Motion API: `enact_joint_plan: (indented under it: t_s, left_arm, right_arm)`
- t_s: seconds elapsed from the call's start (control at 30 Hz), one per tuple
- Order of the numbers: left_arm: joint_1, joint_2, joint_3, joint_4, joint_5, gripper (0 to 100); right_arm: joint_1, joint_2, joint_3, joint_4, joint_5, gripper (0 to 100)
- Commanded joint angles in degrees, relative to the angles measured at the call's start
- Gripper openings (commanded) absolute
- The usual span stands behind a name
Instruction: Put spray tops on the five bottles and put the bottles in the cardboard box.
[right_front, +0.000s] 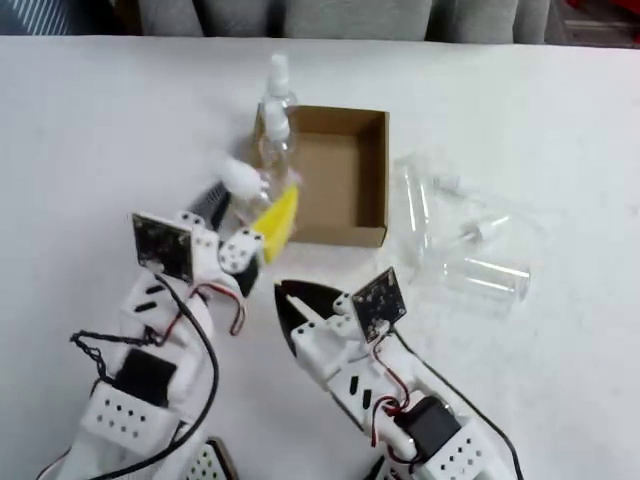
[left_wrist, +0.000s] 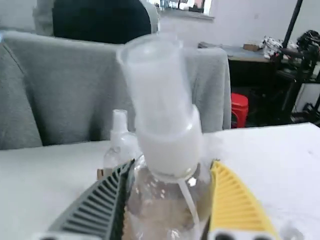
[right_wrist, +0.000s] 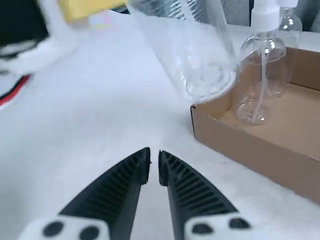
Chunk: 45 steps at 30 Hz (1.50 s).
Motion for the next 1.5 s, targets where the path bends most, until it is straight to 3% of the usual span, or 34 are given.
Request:
enact_joint_plan:
  t_s: [0.0, 0.17, 0.37, 0.53, 0.9, 1.47]
  left_arm:
    - [-4.79, 11.12, -3.96, -10.37, 0.44, 2]
    - [-7.69, 29.32, -10.02, -19.78, 0.44, 2]
    - [-7.87, 44.62, -11.25, -34.55, 0.44, 2]
    - [-7.87, 52.18, -11.34, -40.62, 0.44, 2]
    - [-7.96, 64.48, -13.19, -47.65, 0.44, 2]
    - [-7.52, 64.84, -12.92, -41.49, 0.44, 2]
  right_arm:
    - [1.36, -0.84, 0.53, 1.54, 0.18, 1.5]
    - [9.27, -0.48, 0.53, 3.82, 5.80, 1.5]
    - [19.74, -0.40, 0.53, 6.99, 5.71, 1.5]
    - [23.96, -0.31, 0.53, 8.48, 5.71, 1.5]
    - [24.13, -0.31, 0.53, 8.48, 5.71, 1.5]
    - [24.22, -0.31, 0.53, 8.48, 5.71, 1.5]
